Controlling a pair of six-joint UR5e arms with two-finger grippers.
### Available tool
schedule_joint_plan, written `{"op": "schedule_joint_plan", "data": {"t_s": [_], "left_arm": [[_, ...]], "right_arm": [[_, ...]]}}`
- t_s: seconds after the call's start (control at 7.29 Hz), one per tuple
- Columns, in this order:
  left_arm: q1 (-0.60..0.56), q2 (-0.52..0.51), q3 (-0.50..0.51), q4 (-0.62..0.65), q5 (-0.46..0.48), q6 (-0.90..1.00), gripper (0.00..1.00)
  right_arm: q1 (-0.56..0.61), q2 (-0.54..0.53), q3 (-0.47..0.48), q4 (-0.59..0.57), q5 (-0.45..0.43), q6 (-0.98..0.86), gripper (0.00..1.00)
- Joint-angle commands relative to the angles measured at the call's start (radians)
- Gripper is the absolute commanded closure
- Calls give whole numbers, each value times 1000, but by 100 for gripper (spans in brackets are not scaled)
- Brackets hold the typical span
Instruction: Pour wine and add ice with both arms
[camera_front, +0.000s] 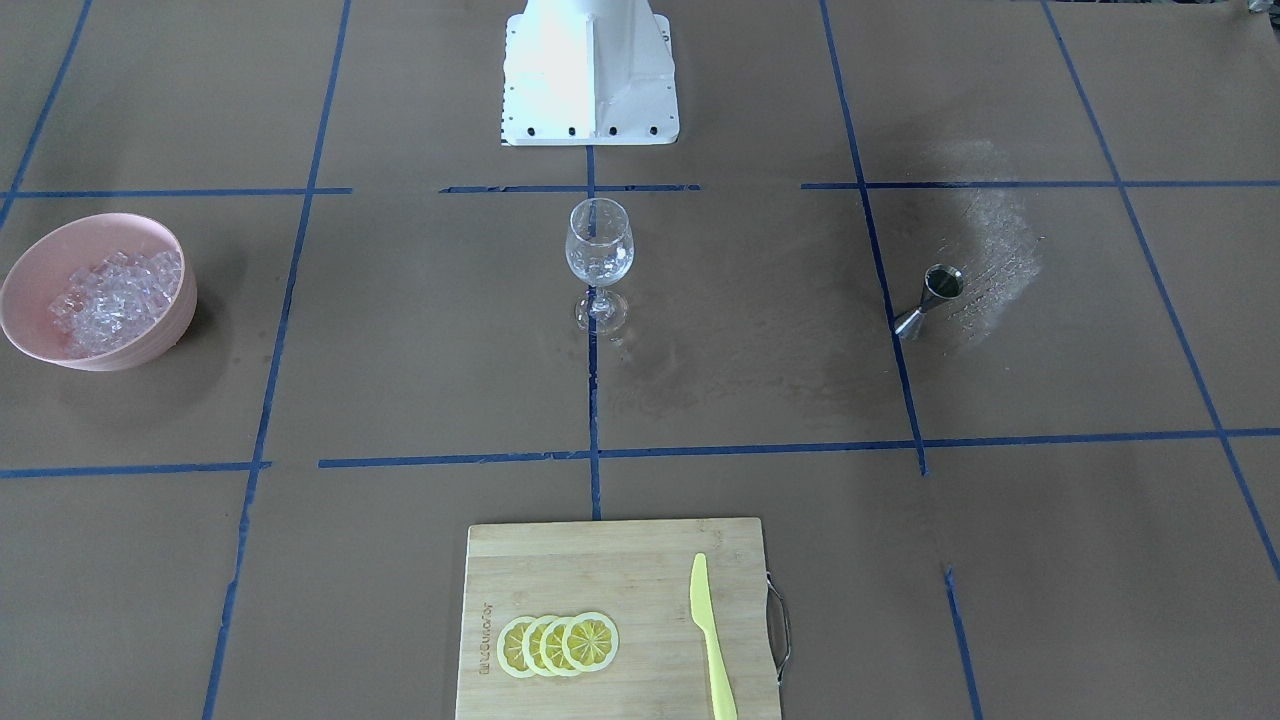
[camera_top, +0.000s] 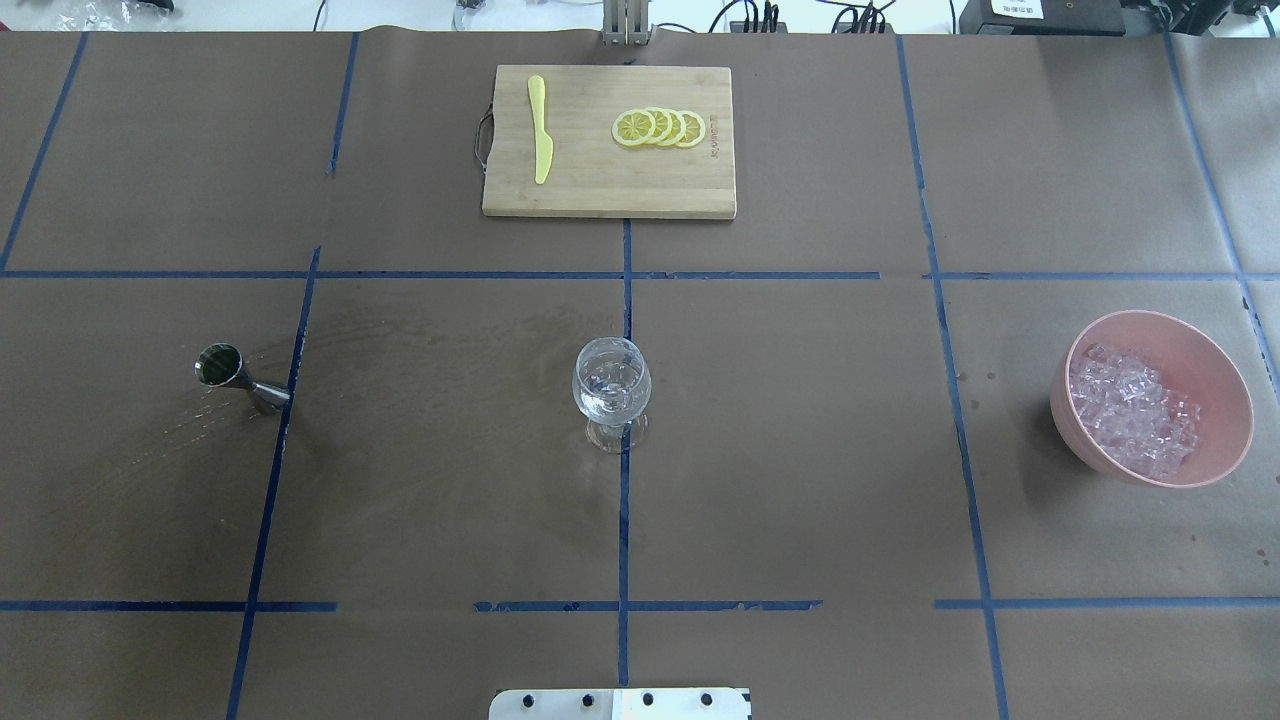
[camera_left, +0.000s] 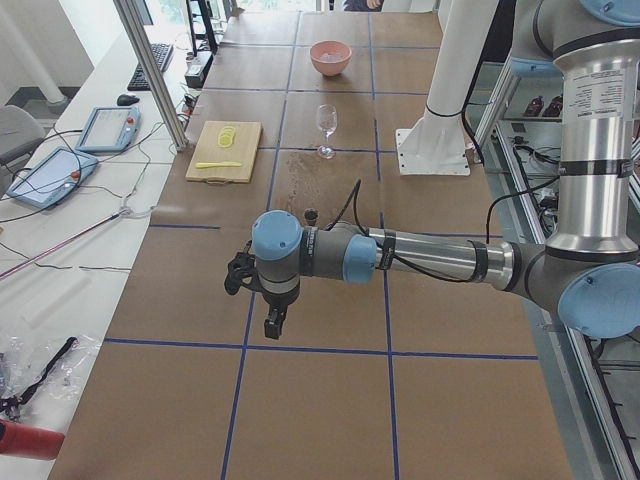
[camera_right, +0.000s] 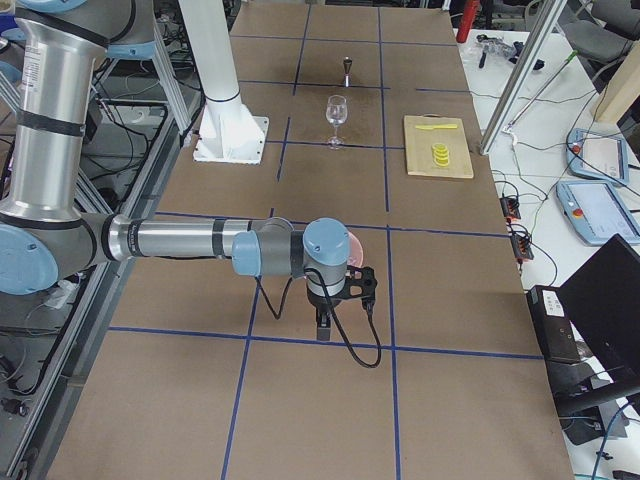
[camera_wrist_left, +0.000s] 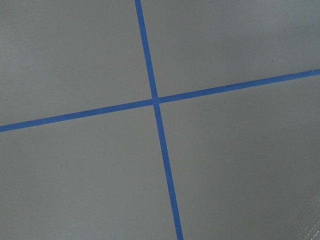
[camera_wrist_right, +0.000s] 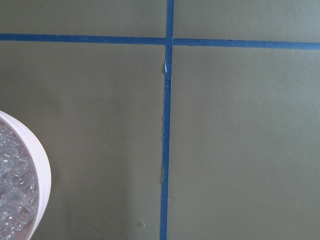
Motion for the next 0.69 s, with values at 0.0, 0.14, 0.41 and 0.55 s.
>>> {"op": "schedule_joint_plan", "data": {"t_s": [0.0,0.14,0.41,0.55], "left_arm": [[0,4,-30,0,2,2,0],[-2,8,-36,2,0,2,0],[3,7,-34,2,8,-5,0],[3,7,-68,-6,6,-2,0]], "right_arm": [[0,-1,2,0,0,0,0],[0,-1,1,-2,0,2,0],[0,4,43,-3,29,9,0],[0,25,65,0,28,12,0]]}}
